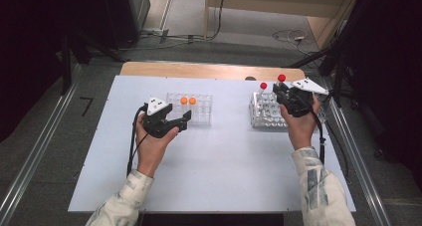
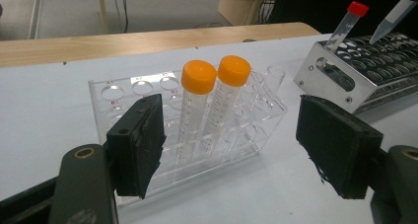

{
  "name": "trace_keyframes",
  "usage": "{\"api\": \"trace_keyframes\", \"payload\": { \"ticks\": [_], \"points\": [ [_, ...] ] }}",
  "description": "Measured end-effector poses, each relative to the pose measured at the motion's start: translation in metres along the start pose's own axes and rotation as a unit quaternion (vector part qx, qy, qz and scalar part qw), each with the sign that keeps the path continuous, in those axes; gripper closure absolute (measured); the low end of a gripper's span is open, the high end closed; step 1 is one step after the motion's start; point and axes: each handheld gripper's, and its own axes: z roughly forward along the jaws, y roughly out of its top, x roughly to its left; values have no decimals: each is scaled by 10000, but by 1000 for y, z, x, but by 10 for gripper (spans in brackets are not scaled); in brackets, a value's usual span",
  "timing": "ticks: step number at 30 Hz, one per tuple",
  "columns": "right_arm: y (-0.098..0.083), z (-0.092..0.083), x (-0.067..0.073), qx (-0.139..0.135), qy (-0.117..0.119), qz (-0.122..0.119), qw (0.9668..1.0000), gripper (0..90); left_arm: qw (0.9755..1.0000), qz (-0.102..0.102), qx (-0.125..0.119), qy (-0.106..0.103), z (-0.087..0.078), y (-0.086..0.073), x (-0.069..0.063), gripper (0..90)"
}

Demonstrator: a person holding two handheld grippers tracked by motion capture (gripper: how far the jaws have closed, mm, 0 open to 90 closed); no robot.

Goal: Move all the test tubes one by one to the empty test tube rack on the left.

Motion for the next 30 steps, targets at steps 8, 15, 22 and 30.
{"api": "trace_keyframes", "payload": {
  "ticks": [8, 15, 22, 30],
  "points": [
    [-6, -11, 10, -11, 235, -25, 9997, 715, 10000, 0, -18, -23, 0, 0, -1, 276],
    [-12, -19, 25, -51, 497, -127, 9987, 715, 10000, -8, -36, -27, 0, 1, -2, 276],
    [-18, -20, 47, -30, 799, -291, 9964, 715, 10000, 6, -51, -51, -1, 2, -4, 276],
    [-27, -10, 76, 116, 1126, -395, 9928, 715, 9999, 17, -89, -110, -3, 3, -7, 277]
  ]
}}
